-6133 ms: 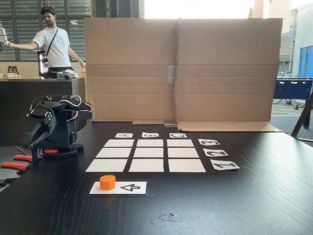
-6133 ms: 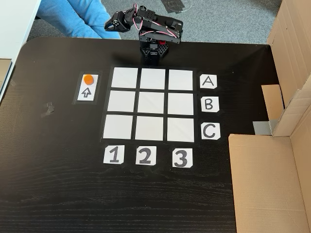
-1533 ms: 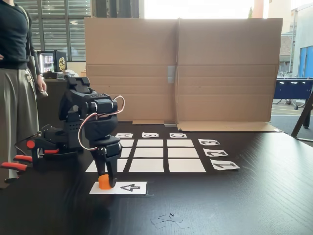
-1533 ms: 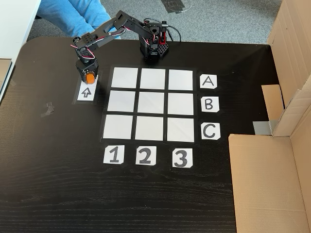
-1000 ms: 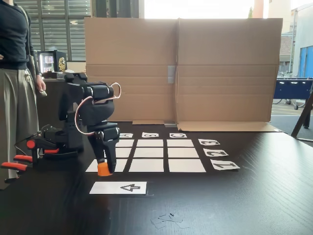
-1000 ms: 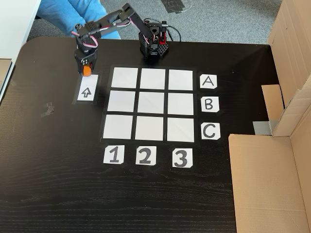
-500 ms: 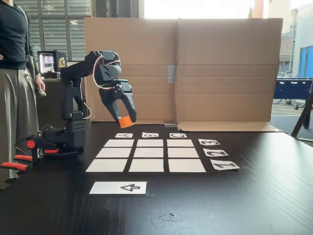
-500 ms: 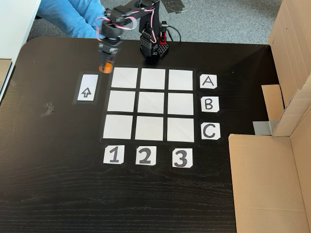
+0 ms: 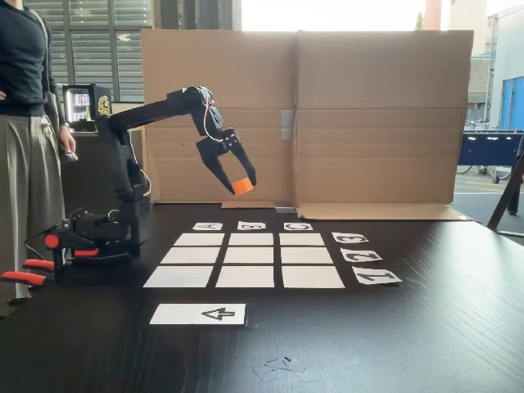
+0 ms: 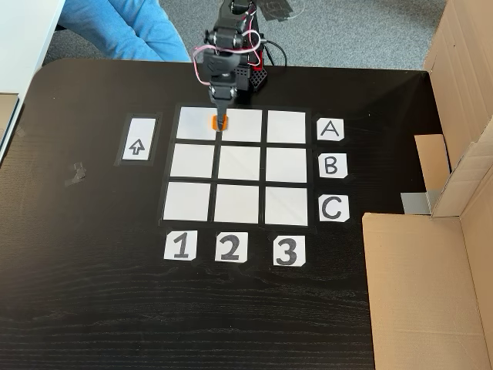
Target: Pick up the round, orange token and place it in the grid on square B2.
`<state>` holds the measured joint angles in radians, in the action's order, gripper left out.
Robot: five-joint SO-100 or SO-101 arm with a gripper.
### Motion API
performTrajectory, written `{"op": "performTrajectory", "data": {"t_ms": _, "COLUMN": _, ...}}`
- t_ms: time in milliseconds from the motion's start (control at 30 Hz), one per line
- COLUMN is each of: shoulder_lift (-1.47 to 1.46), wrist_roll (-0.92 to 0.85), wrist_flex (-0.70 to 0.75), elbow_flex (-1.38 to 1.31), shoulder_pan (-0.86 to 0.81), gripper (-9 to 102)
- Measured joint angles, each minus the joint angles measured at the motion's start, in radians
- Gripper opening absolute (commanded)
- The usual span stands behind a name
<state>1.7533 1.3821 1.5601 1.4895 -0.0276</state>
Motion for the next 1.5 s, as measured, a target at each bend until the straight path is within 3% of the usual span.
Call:
{"op": "performTrajectory", "data": {"t_ms": 700, "shoulder_lift": -0.339, "wrist_roll": 0.181, "wrist_flex": -0.051, "elbow_flex": 0.005, "shoulder_pan": 0.06, "gripper": -1}}
{"op": "performTrajectory", "data": {"t_ms": 1500, "shoulder_lift": -0.515, "wrist_roll": 0.229, "wrist_flex": -0.106, "elbow_flex": 0.031, "shoulder_pan": 0.078, "gripper": -1}}
